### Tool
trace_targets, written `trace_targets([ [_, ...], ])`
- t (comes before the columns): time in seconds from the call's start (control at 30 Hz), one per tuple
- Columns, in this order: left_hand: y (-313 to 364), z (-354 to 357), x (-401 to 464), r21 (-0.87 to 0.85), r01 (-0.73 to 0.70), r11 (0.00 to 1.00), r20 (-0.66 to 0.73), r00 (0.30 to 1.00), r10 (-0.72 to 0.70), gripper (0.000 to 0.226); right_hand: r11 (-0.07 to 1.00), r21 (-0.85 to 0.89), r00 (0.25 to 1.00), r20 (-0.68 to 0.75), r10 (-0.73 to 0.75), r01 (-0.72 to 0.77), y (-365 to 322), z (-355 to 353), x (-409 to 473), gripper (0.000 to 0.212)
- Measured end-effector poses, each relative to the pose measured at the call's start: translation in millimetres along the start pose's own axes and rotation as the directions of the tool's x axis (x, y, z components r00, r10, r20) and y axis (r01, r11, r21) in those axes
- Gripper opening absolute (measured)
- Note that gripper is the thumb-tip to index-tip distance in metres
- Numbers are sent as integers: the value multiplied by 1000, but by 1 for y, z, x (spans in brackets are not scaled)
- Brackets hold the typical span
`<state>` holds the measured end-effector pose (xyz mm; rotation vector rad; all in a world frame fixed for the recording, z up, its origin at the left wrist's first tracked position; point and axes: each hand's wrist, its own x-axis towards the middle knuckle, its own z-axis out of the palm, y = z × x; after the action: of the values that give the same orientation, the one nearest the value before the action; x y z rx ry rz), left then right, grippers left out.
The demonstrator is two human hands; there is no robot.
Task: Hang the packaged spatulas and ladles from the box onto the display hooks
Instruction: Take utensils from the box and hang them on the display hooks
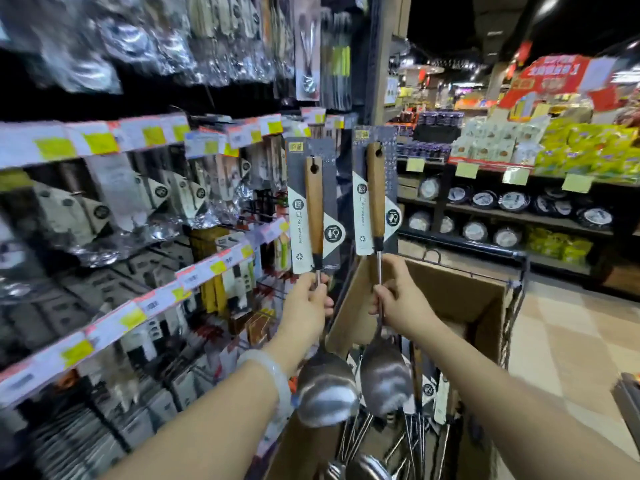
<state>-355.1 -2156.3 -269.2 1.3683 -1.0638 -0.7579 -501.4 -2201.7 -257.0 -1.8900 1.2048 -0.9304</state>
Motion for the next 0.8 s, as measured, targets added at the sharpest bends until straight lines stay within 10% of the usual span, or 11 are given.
trace_targets([
  [0.8,188,-377,-357,391,-12,920,-693,654,303,27,714,401,600,388,-700,574,-382,227,-254,42],
])
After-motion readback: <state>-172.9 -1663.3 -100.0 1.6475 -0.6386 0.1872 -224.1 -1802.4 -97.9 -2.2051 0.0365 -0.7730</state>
